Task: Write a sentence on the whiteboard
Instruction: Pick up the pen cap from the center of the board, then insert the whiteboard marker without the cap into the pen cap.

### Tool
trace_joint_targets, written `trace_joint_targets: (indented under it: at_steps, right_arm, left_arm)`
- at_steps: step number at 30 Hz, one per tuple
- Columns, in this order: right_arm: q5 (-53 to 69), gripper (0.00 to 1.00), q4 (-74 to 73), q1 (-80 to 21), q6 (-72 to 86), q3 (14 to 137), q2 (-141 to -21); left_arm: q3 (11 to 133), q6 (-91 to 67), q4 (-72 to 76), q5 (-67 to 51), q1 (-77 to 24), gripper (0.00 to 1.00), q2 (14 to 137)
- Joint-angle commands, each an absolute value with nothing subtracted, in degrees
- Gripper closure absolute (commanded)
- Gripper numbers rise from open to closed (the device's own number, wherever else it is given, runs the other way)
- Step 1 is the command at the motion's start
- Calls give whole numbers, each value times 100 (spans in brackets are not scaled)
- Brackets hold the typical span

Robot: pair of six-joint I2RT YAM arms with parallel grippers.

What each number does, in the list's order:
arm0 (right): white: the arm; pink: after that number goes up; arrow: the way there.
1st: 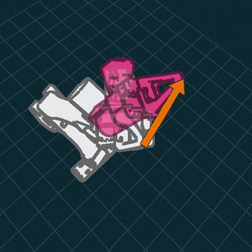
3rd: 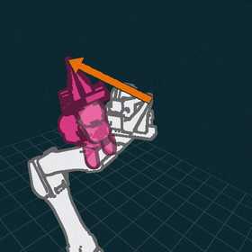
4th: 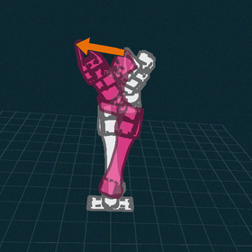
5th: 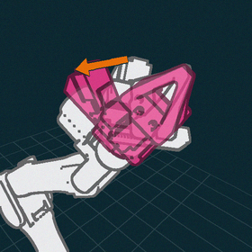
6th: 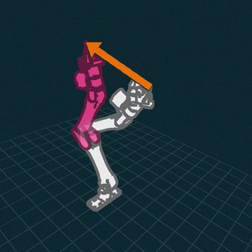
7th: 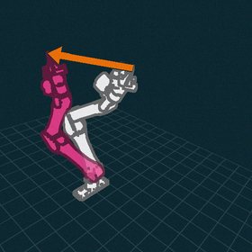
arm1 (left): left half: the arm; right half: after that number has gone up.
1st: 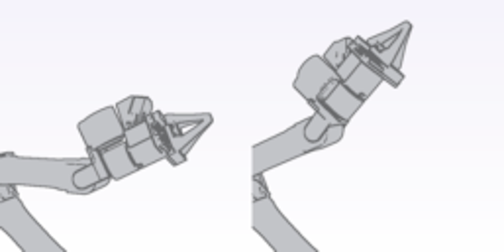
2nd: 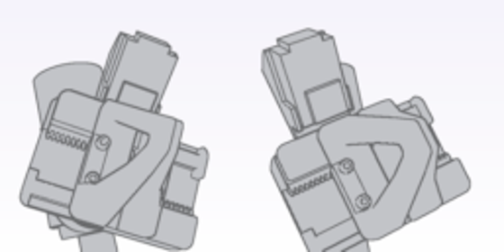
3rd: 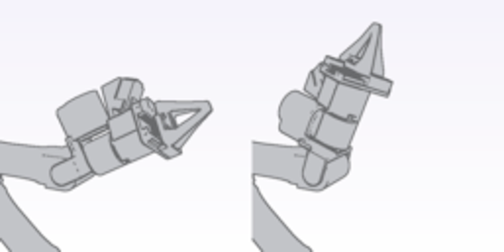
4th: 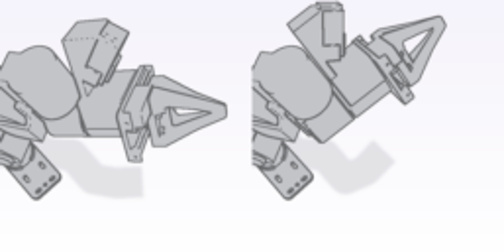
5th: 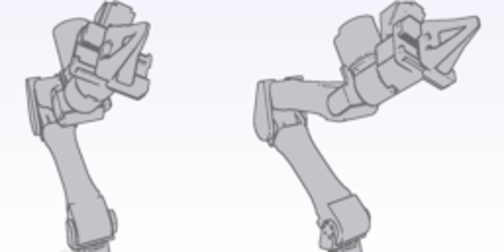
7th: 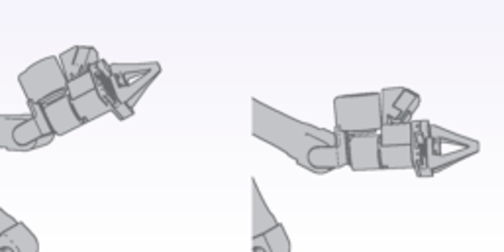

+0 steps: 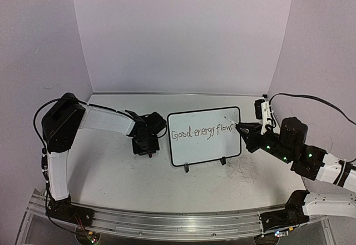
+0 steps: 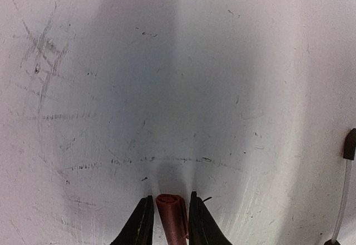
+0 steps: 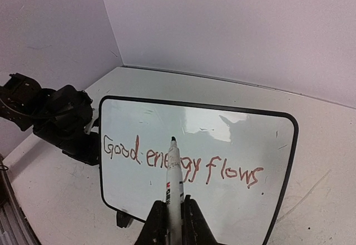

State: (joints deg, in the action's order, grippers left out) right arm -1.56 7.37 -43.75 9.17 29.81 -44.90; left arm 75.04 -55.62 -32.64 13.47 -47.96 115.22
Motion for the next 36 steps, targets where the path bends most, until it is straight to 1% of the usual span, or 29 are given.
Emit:
trace_joint_targets:
  at_steps: [1,3,8,9,15,20,23,26,29,33,36]
  right_arm:
    - [-79,100,1096,-4364,967,2899,-4399]
    - [-79,100,1107,-4361,967,2875,-4360]
    - [-51,100,1127,-4364,983,2837,-4303]
    - [-46,100,1129,-4367,987,2833,-4307]
    - [57,100,1109,-4361,927,2865,-4426]
    - [541,100,1289,-4424,1159,3109,-4927]
    - [624,100,1662,-4747,1403,3199,-5348]
    - [277,100,1968,-5442,1509,3497,-5963]
    - [90,100,2239,-6068,1770,3987,-6893]
    - [33,100,2850,-6594,2284,4542,-8066]
    - [-222,100,2916,-6860,2496,5092,-8837]
  left_arm:
    - [7583,-6218,-4305,1546,-4843,76,12013]
    - [7576,-6315,-4336,1547,-4843,79,12043]
    - [7614,-6387,-4384,1443,-4840,97,12181]
    - [7623,-6386,-4381,1400,-4836,99,12188]
    - [7552,-6347,-4335,1333,-4771,100,11938]
    - [7153,-6441,-4037,1446,-4735,100,11101]
    - [6799,-6518,-3624,1395,-4717,100,10452]
    - [6390,-6658,-3276,1385,-4709,100,9770]
    - [5983,-6884,-2956,1361,-4702,100,9103]
    - [5609,-7235,-2690,1291,-4702,100,8331]
    - [5346,-7522,-2485,1153,-4705,100,7943]
